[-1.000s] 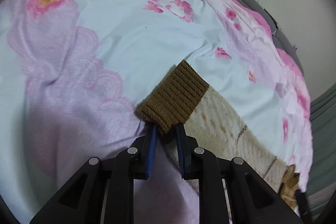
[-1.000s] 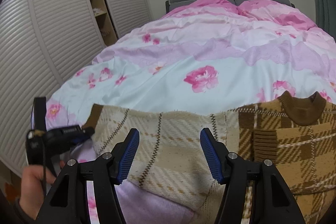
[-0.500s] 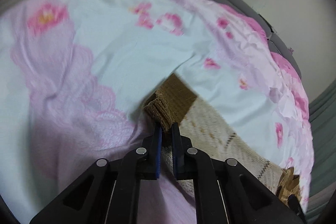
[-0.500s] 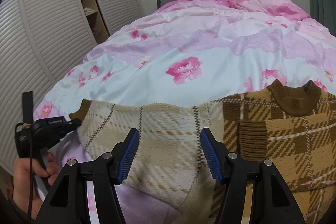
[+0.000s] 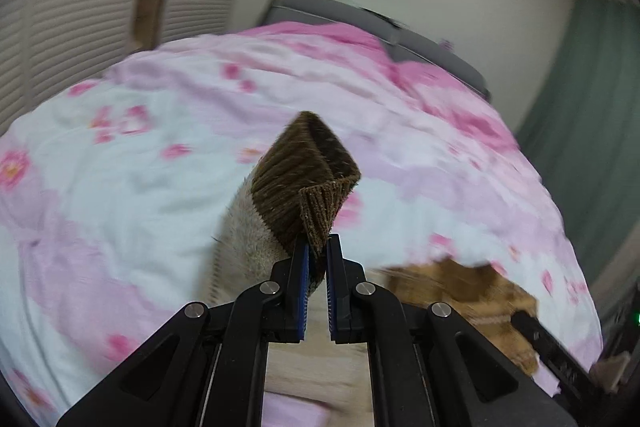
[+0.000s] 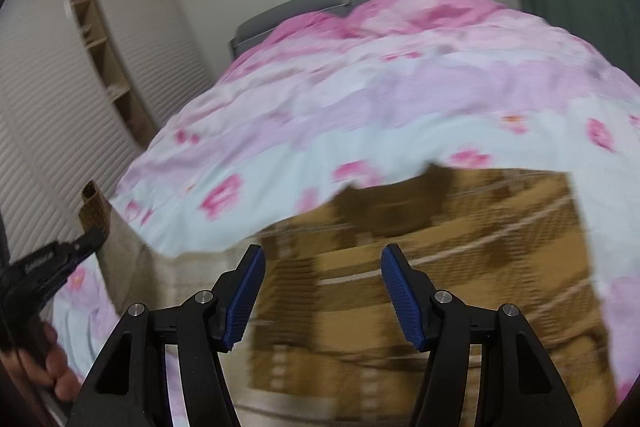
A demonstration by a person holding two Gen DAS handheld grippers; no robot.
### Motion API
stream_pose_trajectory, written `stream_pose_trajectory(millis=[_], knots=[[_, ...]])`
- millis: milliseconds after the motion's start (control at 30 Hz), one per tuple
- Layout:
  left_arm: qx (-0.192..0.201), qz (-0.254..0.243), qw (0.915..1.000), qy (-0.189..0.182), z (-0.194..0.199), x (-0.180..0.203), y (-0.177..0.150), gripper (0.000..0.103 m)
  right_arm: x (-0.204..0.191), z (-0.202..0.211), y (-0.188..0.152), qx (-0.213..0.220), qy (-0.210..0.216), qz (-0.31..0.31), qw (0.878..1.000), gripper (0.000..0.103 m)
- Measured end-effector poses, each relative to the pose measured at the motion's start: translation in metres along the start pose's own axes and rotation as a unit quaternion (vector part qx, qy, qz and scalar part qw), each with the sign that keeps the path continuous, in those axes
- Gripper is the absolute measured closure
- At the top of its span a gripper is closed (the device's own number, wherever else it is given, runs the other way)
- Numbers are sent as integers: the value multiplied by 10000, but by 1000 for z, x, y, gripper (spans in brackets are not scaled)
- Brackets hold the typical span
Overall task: Fold small clothes
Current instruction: 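Grasp the beige sleeve cuff with the left gripper and lift it, then lay the beige sleeve across the sweater body with the left gripper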
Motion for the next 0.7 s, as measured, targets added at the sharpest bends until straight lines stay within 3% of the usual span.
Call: stream_pose_trajectory(millis=[200,467,567,700], knots=[[-146,-791,9955,-502,13,106,-38,94,67,56,12,322,-401,-264,9983,42],[-259,-1682,9805,-981,16,244,-96,94,154,116,13,607,-831,-748,9919,42],[-430,-1939,9753,-969,5,280,-121,94,179,129,11,628,-941,-928,9892,42],[-640,-2221,9705,-689,-13,294,-150,92,207,132,5,478,-976,-1151,9874,42]])
Point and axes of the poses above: each gripper's, at about its wrist camera, not at the fingertips, and z roughly against the way its jaws point, x to its right, y to its top, the point moved 2 cm from there along -z, roughly the way its jaws point, and after that the axes turned 14 degrees about y, right-handed, at the moved point
